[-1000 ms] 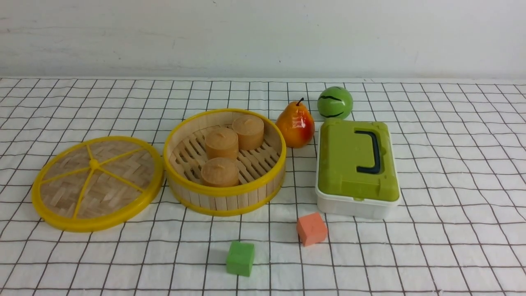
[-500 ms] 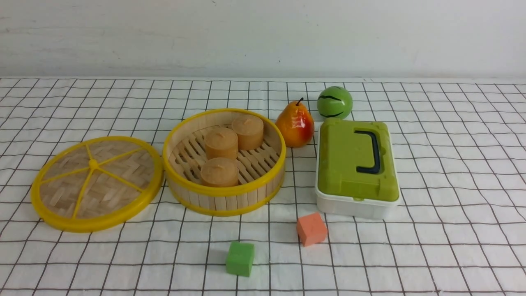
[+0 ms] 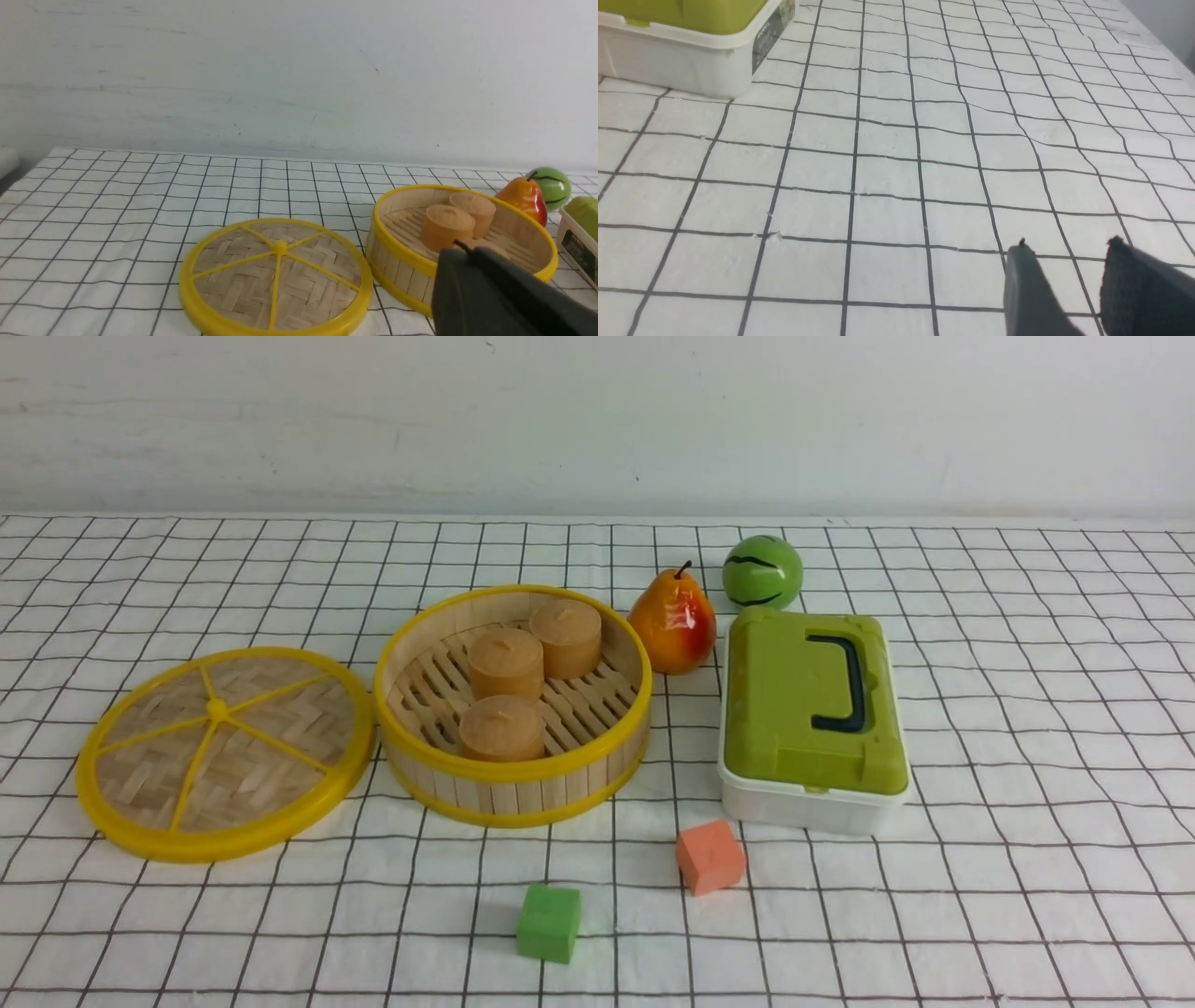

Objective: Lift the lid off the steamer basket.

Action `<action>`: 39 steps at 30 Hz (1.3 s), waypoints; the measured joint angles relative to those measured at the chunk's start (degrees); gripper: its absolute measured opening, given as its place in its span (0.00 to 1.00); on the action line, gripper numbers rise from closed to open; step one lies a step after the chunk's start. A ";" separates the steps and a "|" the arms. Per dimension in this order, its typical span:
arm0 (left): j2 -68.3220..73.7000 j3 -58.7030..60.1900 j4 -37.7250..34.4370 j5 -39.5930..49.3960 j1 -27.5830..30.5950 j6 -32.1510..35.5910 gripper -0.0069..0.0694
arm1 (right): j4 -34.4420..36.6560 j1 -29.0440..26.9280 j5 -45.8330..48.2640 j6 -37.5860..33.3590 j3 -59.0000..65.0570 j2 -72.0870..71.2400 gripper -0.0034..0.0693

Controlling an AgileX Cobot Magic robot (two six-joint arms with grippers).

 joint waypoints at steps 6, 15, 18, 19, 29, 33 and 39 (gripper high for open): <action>0.00 13.24 0.00 -11.18 5.79 0.00 0.08 | 0.00 0.00 0.00 0.00 0.00 0.00 0.38; 0.00 14.28 -0.05 -0.55 10.09 0.00 0.08 | 0.00 0.00 0.00 0.00 0.00 0.00 0.38; 0.00 14.28 -0.05 2.50 10.09 0.00 0.08 | 0.00 0.00 0.00 0.00 0.00 0.00 0.38; 0.00 14.28 -0.22 3.53 10.09 0.00 0.08 | 0.00 0.00 0.00 0.00 0.00 0.00 0.38; 0.00 14.30 -11.11 3.55 10.09 3.37 0.09 | 0.00 0.00 0.00 0.00 0.00 0.00 0.38; 0.00 14.30 -11.53 3.53 10.09 7.69 0.09 | 0.00 0.00 0.00 0.00 0.00 0.00 0.38; 0.00 14.30 -11.72 3.53 10.09 10.71 0.10 | 0.00 0.00 0.00 0.00 0.00 0.00 0.38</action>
